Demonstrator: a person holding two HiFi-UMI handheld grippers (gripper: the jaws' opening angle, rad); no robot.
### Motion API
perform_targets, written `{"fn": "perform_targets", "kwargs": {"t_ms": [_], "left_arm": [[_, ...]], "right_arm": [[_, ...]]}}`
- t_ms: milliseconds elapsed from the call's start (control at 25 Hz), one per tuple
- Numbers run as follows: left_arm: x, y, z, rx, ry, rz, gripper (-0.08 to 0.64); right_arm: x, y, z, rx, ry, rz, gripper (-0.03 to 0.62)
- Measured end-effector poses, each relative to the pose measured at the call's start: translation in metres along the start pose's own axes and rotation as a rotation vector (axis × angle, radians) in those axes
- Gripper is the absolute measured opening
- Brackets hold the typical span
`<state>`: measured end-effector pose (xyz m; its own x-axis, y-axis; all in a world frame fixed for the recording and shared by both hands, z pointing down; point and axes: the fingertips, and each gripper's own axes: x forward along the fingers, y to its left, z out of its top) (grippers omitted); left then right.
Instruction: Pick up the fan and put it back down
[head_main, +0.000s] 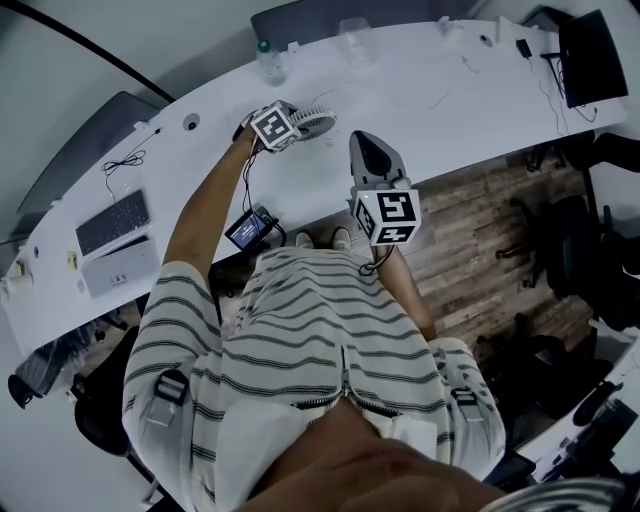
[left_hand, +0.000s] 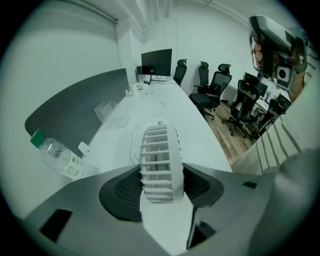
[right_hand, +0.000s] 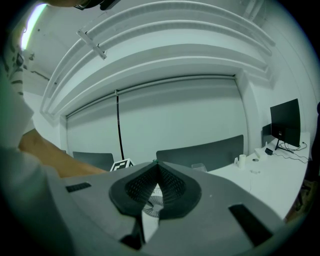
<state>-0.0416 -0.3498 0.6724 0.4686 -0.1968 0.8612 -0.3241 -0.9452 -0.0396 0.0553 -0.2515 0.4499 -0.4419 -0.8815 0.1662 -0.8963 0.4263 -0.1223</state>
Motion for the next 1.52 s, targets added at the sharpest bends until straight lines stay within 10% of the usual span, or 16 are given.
{"fn": "perform_targets", "kwargs": {"t_ms": [1520], "left_arm": [[-0.133,-0.046,0.041,-0.485,-0.382,0.271,0.229]], "right_arm": [[-0.007,0.018,0.002,-0.007,0.001,0.033,0.011]]}}
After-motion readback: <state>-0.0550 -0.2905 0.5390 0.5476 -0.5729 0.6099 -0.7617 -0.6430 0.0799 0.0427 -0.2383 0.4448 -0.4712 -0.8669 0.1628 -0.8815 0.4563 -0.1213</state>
